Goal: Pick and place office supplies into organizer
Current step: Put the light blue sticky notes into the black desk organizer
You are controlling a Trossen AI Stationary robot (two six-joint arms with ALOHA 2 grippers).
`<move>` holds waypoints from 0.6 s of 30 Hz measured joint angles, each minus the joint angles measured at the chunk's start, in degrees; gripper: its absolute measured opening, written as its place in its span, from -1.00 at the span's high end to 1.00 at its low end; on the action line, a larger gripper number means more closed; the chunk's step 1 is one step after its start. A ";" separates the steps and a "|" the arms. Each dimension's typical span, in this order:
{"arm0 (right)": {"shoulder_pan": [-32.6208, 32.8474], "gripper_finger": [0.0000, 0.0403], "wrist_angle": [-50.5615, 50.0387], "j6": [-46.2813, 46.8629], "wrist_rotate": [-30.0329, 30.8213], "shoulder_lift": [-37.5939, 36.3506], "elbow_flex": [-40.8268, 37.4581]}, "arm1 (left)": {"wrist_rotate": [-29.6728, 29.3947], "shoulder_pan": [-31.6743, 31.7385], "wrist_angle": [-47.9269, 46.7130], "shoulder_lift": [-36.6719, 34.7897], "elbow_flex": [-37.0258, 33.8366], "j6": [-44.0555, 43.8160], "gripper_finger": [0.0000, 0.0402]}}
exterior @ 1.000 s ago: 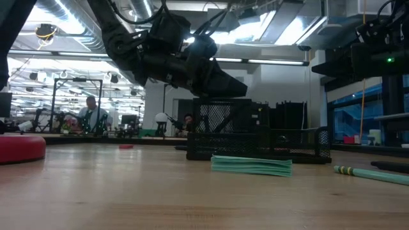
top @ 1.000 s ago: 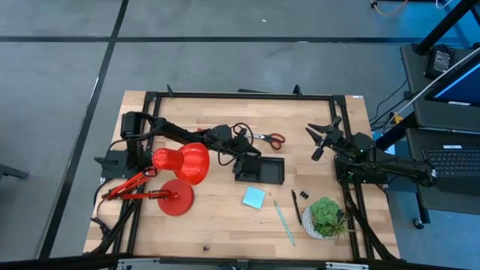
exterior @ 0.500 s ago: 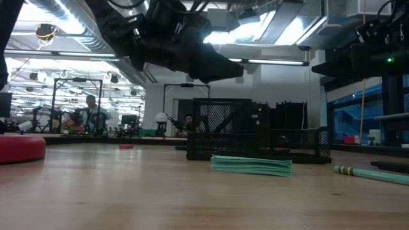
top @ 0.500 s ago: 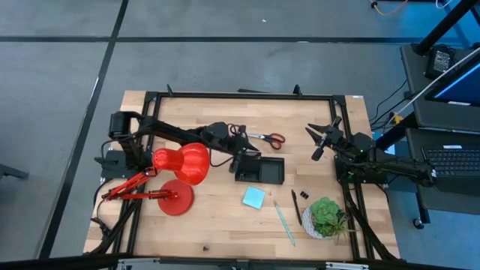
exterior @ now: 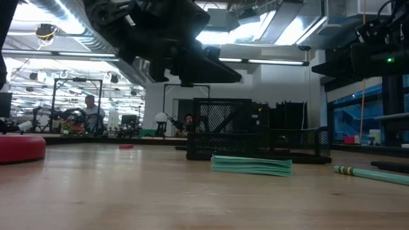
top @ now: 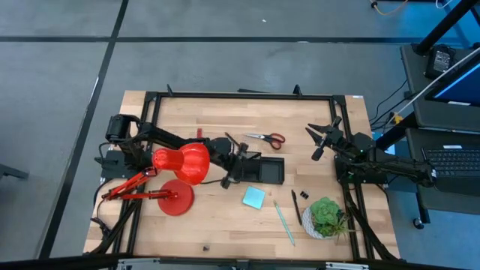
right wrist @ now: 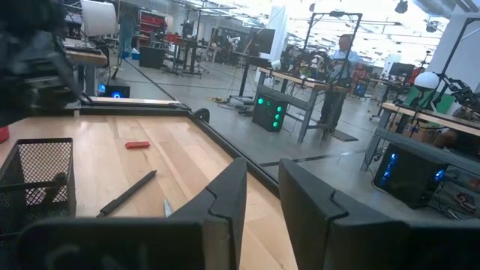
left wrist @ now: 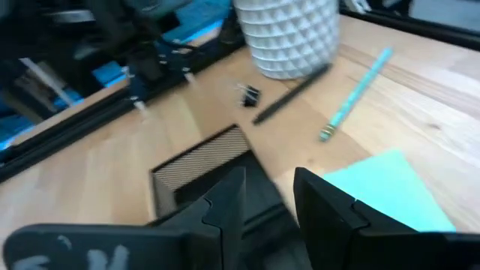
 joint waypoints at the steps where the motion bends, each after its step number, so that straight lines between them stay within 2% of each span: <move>1: -0.01 0.58 0.00 0.00 0.00 0.02 -0.02 | 0.00 -0.48 -0.69 0.00 0.00 0.79 0.48; 9: 0.00 0.58 0.00 0.00 0.00 0.01 -0.01 | -0.16 -1.99 -4.39 0.00 0.00 4.02 0.69; 15: 0.00 0.58 0.00 0.00 0.00 0.00 0.00 | -0.22 -3.45 -8.73 0.00 0.00 14.07 0.95; 18: -0.01 0.58 0.00 0.00 0.00 0.01 -0.01 | 0.07 -5.20 -8.65 0.00 0.00 18.11 0.98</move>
